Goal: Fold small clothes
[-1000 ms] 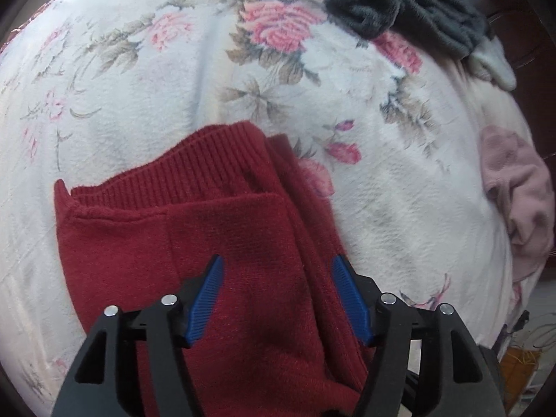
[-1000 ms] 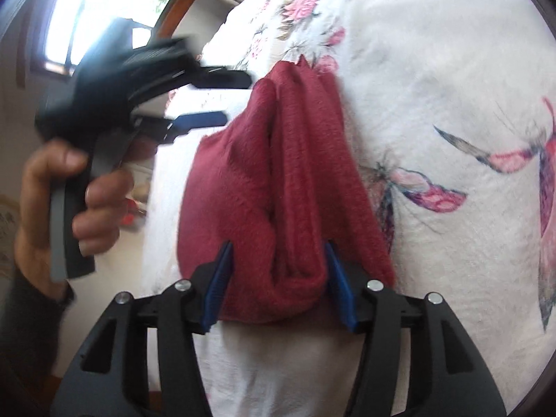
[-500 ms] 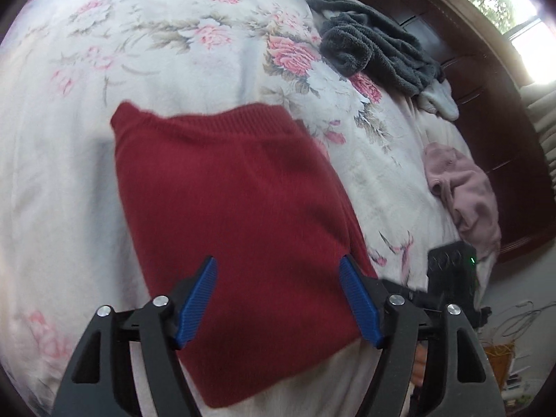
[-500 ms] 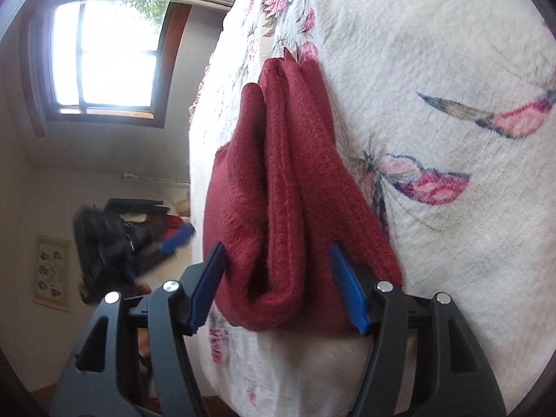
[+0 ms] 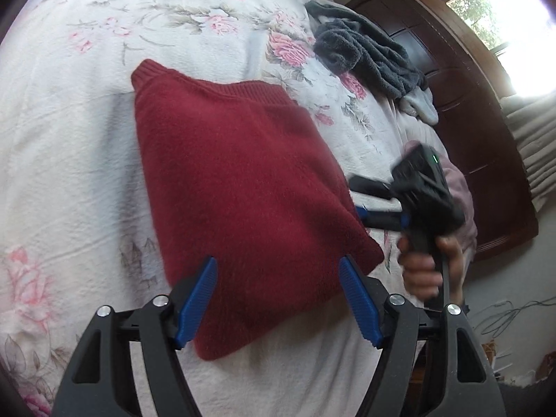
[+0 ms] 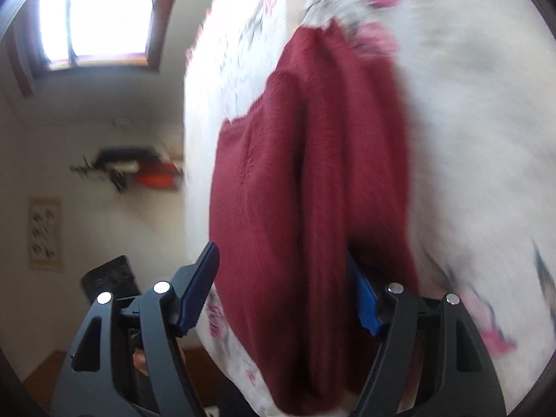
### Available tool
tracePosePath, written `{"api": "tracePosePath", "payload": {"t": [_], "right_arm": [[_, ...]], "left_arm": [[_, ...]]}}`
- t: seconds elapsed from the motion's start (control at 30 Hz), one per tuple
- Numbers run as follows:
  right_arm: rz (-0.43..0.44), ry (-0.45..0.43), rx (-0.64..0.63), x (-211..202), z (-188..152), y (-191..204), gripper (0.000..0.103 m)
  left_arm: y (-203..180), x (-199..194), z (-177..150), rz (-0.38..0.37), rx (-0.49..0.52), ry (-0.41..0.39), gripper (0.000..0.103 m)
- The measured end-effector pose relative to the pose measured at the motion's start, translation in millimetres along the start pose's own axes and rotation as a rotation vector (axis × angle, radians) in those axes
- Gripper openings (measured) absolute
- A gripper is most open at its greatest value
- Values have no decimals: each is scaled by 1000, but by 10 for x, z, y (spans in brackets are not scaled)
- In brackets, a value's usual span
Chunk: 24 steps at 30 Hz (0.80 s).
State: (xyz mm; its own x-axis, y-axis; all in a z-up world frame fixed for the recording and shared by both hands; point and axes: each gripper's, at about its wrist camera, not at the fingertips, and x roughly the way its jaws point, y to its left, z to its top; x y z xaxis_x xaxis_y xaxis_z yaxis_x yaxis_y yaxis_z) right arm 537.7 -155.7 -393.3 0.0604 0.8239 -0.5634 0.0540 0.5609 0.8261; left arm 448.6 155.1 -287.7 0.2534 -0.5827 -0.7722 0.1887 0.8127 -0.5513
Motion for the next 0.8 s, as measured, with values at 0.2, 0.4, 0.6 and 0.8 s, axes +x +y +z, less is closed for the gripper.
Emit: {"api": "tracePosePath", "payload": {"t": [0.2, 0.4, 0.6, 0.8], "right_arm": [[-161, -60, -102, -220, -121, 334, 11], [-162, -53, -28, -252, -108, -3, 14], [-235, -214, -42, -616, -82, 73, 48], [-282, -153, -84, -293, 251, 249, 38]], "left_arm": [[28, -189, -23, -34, -28, -23, 72], [-47, -100, -44, -72, -20, -5, 72], [-125, 51, -58, -106, -3, 10, 72], [-118, 317, -131, -142, -30, 57, 72]]}}
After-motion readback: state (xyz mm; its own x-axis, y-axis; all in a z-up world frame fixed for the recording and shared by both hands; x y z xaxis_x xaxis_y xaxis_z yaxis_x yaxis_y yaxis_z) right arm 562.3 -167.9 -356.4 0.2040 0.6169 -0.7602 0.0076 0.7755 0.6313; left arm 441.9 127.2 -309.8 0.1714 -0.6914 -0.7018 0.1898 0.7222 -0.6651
